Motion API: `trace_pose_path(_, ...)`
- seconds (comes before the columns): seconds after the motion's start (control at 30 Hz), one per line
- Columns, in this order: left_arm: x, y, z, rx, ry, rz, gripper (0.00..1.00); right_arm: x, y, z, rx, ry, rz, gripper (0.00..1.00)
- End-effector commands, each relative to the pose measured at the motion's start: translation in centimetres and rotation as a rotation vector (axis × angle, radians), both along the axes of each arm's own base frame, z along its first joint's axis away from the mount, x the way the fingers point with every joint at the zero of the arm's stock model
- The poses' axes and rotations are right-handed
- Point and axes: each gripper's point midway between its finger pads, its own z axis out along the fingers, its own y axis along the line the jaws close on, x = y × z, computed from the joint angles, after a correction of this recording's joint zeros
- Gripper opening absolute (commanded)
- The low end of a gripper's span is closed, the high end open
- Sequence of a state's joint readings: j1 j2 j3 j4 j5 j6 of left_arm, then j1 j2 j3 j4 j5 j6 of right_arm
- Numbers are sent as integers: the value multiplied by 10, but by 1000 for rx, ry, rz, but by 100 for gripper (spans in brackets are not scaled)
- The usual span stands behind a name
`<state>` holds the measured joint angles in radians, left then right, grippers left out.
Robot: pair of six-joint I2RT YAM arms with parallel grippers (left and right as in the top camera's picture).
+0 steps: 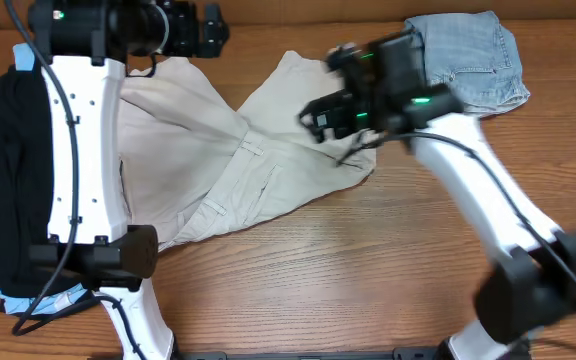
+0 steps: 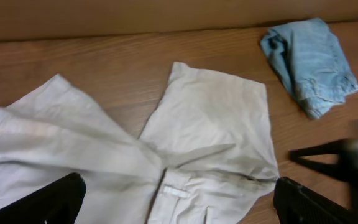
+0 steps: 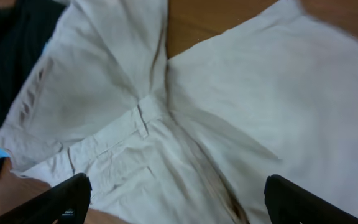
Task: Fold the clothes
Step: 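Grasp the beige shorts with the left gripper and drag them to table center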
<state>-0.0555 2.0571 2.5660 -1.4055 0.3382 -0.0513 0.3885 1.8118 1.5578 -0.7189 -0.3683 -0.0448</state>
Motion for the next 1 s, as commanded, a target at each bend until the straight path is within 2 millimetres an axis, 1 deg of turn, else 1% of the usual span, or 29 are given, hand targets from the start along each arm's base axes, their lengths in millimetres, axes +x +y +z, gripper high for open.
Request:
trace_pose_path(0.0, -3, 17, 7, 13, -14, 27, 100, 10, 23, -34, -54, -7, 32, 94)
trace_pose_path(0.1, -5, 26, 4, 28, -1, 32, 100, 10, 43, -70, -69, 26, 68, 95)
trace_pose_path(0.17, -5, 30, 3, 40, 0, 39, 100, 4, 52, -89, -77, 65, 95, 94)
trace_pose_path(0.2, -4, 33, 2, 51, 1, 47, 100, 0, 57, -96, -72, 84, 110, 94)
trace_pose_path(0.23, -4, 35, 1, 64, 0, 57, 100, -6, 63, -103, -61, 110, 133, 91)
trace_pose_path(0.3, -3, 39, 1, 83, 0, 71, 100, -14, 70, -110, -50, 140, 159, 87)
trace_pose_path(0.33, -3, 41, 0, 91, 1, 78, 100, -16, 72, -111, -48, 146, 166, 83)
trace_pose_path(0.37, -3, 41, -1, 94, 1, 78, 100, -19, 73, -111, -51, 150, 170, 75)
trace_pose_path(0.4, -2, 41, -2, 95, 3, 77, 100, -21, 73, -112, -53, 158, 170, 62)
trace_pose_path(0.43, -2, 41, -3, 95, 6, 76, 100, -22, 73, -111, -52, 169, 162, 48)
trace_pose_path(0.47, -2, 41, -3, 96, 7, 75, 100, -24, 72, -110, -48, 188, 148, 29)
trace_pose_path(0.5, -2, 41, -5, 99, 10, 71, 100, -26, 70, -109, -46, 209, 128, 13)
trace_pose_path(0.53, -2, 41, -6, 102, 12, 68, 100, -27, 65, -107, -45, 231, 107, 4)
trace_pose_path(0.63, -2, 41, -8, 103, 17, 67, 100, -38, 47, -91, -38, 303, 60, 4)
trace_pose_path(0.73, -2, 41, -8, 102, 19, 67, 100, -61, 19, -71, -63, 411, -13, 4)
trace_pose_path(0.8, -2, 41, -8, 102, 20, 67, 100, -88, -3, -57, -105, 504, -50, 4)
trace_pose_path(0.83, -2, 41, -9, 103, 21, 66, 100, -98, -10, -53, -124, 538, -60, 4)
trace_pose_path(0.87, -3, 41, -9, 106, 21, 61, 100, -112, -18, -51, -154, 591, -84, 4)
trace_pose_path(0.93, -4, 40, -10, 114, 25, 49, 100, -139, -33, -50, -226, 692, -103, 4)
trace_pose_path(0.97, -5, 40, -10, 115, 28, 48, 100, -146, -35, -51, -246, 716, -104, 4)
